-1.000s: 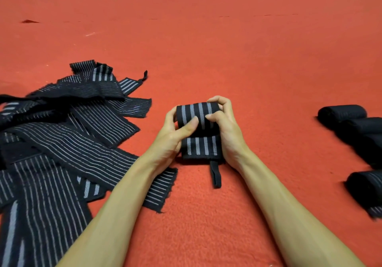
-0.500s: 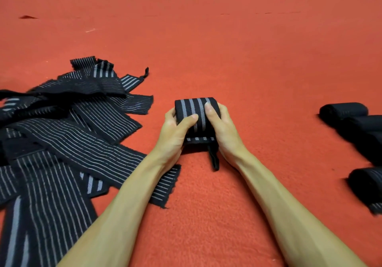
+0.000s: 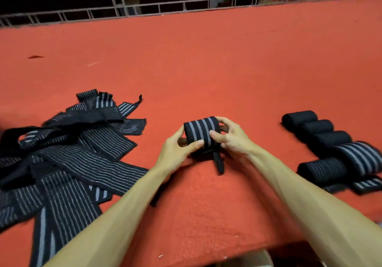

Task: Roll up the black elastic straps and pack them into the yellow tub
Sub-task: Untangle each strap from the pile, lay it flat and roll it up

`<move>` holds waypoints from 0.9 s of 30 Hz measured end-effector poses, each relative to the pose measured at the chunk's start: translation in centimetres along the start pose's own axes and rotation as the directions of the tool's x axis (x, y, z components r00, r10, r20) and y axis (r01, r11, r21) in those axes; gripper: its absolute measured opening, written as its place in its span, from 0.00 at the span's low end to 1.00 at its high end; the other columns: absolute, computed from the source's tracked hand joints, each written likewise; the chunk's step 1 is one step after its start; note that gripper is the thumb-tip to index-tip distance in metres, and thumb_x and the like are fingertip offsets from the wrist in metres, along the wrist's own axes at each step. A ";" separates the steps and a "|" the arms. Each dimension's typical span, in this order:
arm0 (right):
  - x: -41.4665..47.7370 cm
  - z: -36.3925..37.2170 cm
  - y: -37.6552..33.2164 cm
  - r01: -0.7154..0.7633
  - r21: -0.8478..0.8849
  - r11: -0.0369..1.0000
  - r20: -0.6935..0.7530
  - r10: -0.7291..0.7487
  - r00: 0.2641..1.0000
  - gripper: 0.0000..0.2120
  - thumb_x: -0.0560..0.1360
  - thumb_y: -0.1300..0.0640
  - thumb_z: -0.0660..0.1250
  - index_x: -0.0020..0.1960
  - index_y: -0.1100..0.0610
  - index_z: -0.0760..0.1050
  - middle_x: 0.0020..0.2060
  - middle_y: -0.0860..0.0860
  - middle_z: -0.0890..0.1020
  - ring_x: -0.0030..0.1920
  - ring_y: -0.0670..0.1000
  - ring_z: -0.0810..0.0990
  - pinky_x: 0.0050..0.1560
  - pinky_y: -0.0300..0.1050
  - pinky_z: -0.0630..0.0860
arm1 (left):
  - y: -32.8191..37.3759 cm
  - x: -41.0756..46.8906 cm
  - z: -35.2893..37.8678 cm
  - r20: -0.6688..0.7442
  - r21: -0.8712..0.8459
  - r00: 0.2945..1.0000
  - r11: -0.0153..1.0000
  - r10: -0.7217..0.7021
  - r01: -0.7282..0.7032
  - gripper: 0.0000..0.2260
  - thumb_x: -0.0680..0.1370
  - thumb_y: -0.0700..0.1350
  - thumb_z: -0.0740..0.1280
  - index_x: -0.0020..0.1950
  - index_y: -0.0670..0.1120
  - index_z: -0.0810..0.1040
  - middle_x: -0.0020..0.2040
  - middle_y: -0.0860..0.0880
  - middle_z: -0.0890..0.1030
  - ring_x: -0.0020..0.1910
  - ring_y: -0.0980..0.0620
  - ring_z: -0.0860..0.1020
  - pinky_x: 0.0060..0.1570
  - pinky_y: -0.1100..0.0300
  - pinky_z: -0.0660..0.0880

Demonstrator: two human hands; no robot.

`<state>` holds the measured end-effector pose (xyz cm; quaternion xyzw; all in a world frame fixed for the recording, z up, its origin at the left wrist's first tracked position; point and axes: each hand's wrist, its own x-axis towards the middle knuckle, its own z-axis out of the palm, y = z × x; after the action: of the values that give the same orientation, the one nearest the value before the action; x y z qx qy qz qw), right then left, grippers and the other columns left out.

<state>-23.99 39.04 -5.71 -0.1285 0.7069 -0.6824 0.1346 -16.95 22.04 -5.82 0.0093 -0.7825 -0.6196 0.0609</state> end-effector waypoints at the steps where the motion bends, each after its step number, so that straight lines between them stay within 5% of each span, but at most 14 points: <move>1: -0.5 -1.5 -0.6 -0.021 -0.005 1.000 -0.006 0.021 1.000 0.14 0.77 0.64 0.68 0.58 0.50 0.75 0.56 0.56 0.81 0.54 0.55 0.80 0.49 0.49 0.76 | 0.9 0.1 1.0 0.019 -0.030 1.000 1.000 -0.010 0.010 0.19 0.72 0.50 0.75 0.62 0.58 0.77 0.50 0.50 0.85 0.51 0.49 0.83 0.52 0.47 0.80; 5: -2.8 -7.6 -4.4 -0.093 0.033 0.995 0.027 0.092 0.995 0.14 0.77 0.64 0.68 0.61 0.55 0.75 0.56 0.61 0.81 0.53 0.58 0.81 0.61 0.59 0.76 | 4.9 0.6 6.3 0.072 -0.260 0.994 0.961 -0.077 0.093 0.16 0.73 0.42 0.72 0.61 0.50 0.78 0.48 0.42 0.85 0.46 0.42 0.84 0.45 0.49 0.81; 8: -3.9 -11.1 -7.3 -0.123 -0.217 0.968 0.031 0.133 0.991 0.17 0.76 0.58 0.70 0.64 0.58 0.73 0.49 0.57 0.83 0.43 0.53 0.83 0.46 0.48 0.82 | 6.7 0.9 9.8 0.069 -0.447 0.980 0.873 -0.185 0.196 0.17 0.76 0.34 0.67 0.65 0.42 0.75 0.45 0.43 0.84 0.34 0.51 0.82 0.31 0.62 0.77; 10: -4.5 -13.7 -8.5 -0.147 -0.391 0.908 -0.072 0.129 0.989 0.17 0.76 0.52 0.69 0.62 0.59 0.73 0.48 0.57 0.82 0.39 0.53 0.81 0.43 0.49 0.81 | 7.5 1.0 12.7 0.106 -0.520 0.963 0.812 -0.249 0.267 0.16 0.77 0.34 0.66 0.64 0.39 0.74 0.40 0.43 0.83 0.28 0.52 0.79 0.27 0.64 0.75; 13: -4.5 -17.1 -8.8 -0.179 -0.420 0.890 -0.292 0.054 0.955 0.12 0.78 0.53 0.67 0.56 0.61 0.75 0.48 0.57 0.81 0.36 0.52 0.79 0.35 0.45 0.77 | 7.8 1.6 15.8 0.197 -0.552 0.928 0.747 -0.315 0.371 0.08 0.78 0.36 0.64 0.57 0.39 0.75 0.38 0.44 0.80 0.27 0.54 0.75 0.23 0.68 0.70; 16: -4.7 -19.3 -8.1 -0.209 -0.415 0.885 -0.373 0.044 0.927 0.08 0.78 0.57 0.66 0.55 0.60 0.75 0.49 0.57 0.81 0.34 0.50 0.80 0.32 0.42 0.75 | 7.0 1.9 18.1 0.257 -0.500 0.890 0.736 -0.376 0.455 0.09 0.78 0.38 0.66 0.57 0.40 0.77 0.46 0.40 0.82 0.38 0.49 0.80 0.33 0.63 0.78; 22: -4.6 -20.0 -6.4 -0.260 -0.471 0.843 -0.415 0.048 0.909 0.10 0.78 0.57 0.67 0.58 0.59 0.76 0.51 0.56 0.82 0.45 0.54 0.84 0.34 0.41 0.75 | 4.4 2.1 20.7 0.253 -0.317 0.886 0.832 -0.389 0.455 0.18 0.75 0.39 0.71 0.63 0.40 0.74 0.52 0.40 0.83 0.41 0.48 0.82 0.40 0.60 0.81; 24: -4.4 -19.7 -6.1 -0.253 -0.491 0.833 -0.409 0.036 0.912 0.10 0.77 0.56 0.68 0.57 0.58 0.77 0.51 0.54 0.83 0.47 0.55 0.84 0.35 0.40 0.74 | 4.3 1.9 20.8 0.252 -0.239 0.896 0.874 -0.365 0.424 0.16 0.74 0.41 0.74 0.59 0.45 0.75 0.46 0.43 0.84 0.38 0.49 0.82 0.42 0.60 0.81; 27: -4.3 -19.3 -5.9 -0.242 -0.542 0.805 -0.383 0.019 0.924 0.10 0.76 0.54 0.69 0.56 0.56 0.78 0.52 0.52 0.83 0.48 0.53 0.84 0.42 0.41 0.74 | 4.2 1.6 20.9 0.204 -0.048 0.931 0.947 -0.301 0.317 0.08 0.74 0.48 0.74 0.48 0.55 0.76 0.29 0.54 0.78 0.24 0.57 0.72 0.27 0.68 0.70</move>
<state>-27.06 58.32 0.87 0.0133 0.9003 -0.4350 0.0050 -20.56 43.10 -6.32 0.0693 -0.7479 -0.6503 -0.1136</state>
